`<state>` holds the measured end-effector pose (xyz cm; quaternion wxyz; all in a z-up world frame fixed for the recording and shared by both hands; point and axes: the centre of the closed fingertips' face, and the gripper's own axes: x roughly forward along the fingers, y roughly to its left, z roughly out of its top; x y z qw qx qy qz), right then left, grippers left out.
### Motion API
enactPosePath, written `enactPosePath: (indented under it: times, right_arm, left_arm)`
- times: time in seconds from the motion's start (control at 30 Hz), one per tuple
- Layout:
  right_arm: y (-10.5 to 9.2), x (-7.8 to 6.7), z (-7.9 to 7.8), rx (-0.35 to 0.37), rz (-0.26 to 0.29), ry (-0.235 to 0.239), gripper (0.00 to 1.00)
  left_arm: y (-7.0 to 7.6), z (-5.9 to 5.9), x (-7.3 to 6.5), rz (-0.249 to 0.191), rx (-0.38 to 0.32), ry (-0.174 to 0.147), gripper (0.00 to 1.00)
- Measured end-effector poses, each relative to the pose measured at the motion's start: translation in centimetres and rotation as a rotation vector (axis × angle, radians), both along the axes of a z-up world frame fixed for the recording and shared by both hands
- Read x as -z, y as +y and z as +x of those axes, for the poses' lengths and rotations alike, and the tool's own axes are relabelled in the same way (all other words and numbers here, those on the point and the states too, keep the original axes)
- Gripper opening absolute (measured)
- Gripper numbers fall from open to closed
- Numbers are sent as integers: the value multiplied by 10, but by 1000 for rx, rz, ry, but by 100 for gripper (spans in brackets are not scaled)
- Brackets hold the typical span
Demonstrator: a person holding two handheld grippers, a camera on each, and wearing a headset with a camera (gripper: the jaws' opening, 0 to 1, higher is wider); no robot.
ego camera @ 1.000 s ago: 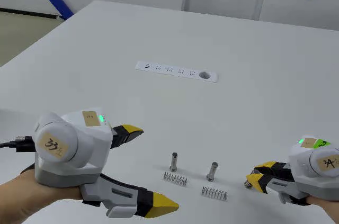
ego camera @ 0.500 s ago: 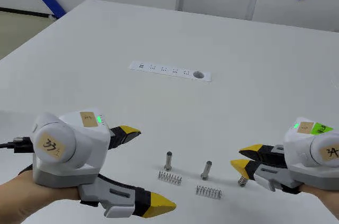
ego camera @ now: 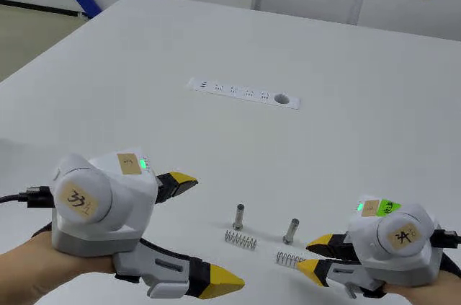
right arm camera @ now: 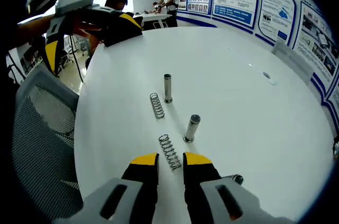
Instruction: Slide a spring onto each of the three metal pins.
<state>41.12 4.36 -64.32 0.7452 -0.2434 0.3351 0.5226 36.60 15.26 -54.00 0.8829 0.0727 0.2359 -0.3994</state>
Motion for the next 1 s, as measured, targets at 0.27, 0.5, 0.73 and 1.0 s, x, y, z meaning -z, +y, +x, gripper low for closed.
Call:
enactPosePath:
  times: [0.27,0.5,0.73,1.0]
  right_arm:
    - [2,15,3,-17,-28,30,19]
    - [2,23,-2,-54,-53,50,18]
    - [-1,24,-1,-59,-62,49,17]
    - [0,21,-5,-52,-44,63,11]
  left_arm:
    - [7,-1,2,3,-18,9,93]
    - [8,0,5,2,-26,16,92]
    - [6,1,5,0,-18,17,92]
    - [3,8,-12,-82,-49,5,91]
